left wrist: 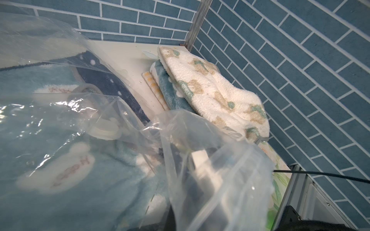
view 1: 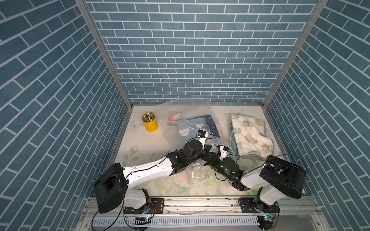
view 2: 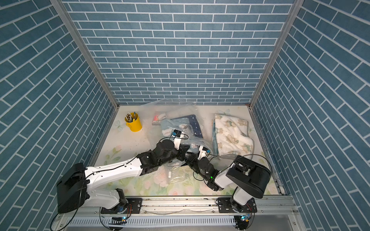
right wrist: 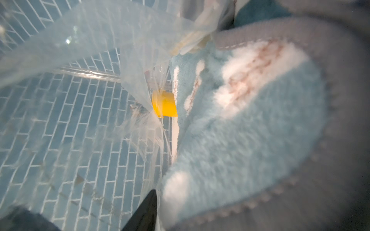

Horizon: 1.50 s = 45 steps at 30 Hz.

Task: Take the blanket out of the vacuum bag
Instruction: Take out the blanket from the vacuum bag.

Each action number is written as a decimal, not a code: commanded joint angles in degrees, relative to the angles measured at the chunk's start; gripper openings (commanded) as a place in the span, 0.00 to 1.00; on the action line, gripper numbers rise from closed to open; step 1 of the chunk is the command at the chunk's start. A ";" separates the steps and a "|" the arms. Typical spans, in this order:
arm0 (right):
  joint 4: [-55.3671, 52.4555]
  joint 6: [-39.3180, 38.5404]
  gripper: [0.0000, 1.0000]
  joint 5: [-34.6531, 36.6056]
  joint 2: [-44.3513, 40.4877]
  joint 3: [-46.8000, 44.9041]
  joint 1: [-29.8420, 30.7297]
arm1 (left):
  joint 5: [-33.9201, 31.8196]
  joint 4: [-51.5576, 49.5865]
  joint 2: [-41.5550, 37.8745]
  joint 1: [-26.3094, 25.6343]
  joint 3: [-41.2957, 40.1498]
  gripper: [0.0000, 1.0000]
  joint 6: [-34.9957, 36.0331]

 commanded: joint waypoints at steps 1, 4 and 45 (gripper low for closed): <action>6.14 0.55 0.53 3.03 1.58 1.76 0.64 | 0.32 1.61 0.15 -0.30 0.30 0.00 0.60; 5.72 0.33 0.52 4.65 2.41 2.97 0.80 | 0.45 2.07 0.18 -0.37 0.18 0.00 0.65; -1.85 -6.70 0.00 -1.25 -20.29 -5.19 5.25 | -12.07 1.23 0.22 0.05 3.52 0.00 2.36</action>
